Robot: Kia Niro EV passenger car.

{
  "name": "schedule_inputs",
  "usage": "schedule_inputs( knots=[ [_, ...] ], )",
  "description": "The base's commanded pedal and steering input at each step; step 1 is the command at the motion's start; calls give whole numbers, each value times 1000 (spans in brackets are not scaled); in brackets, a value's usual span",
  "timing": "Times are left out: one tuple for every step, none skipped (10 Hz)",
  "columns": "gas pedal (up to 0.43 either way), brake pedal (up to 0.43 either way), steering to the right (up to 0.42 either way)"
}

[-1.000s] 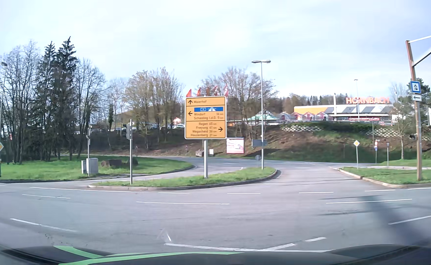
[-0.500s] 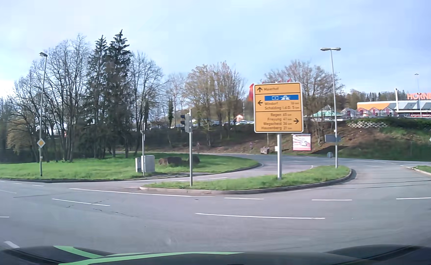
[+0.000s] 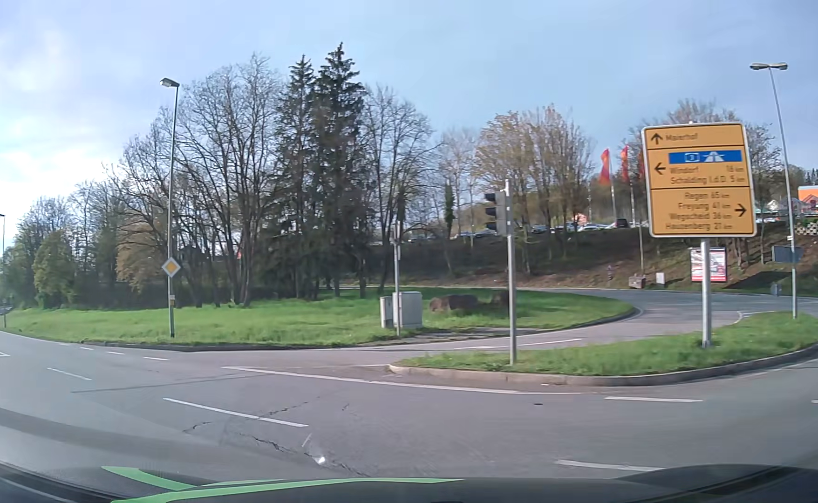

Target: Follow the waypoints while adhering to traffic rules and regulations

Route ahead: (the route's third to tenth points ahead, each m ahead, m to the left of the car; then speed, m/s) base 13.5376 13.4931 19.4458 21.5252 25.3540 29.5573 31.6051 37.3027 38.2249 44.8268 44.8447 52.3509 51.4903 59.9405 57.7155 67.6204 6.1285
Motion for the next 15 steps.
schedule_inputs(
  knots=[
    [130, 0, -335],
    [130, 0, -333],
    [130, 0, -331],
    [130, 0, -326],
    [130, 0, -317],
    [130, 0, -311],
    [130, 0, -308],
    [130, 0, -302],
    [150, 0, -296],
    [150, 0, -290],
    [157, 0, -280],
    [177, 0, -267],
    [189, 0, -247],
    [209, 0, -229],
    [228, 0, -212]
  ],
)
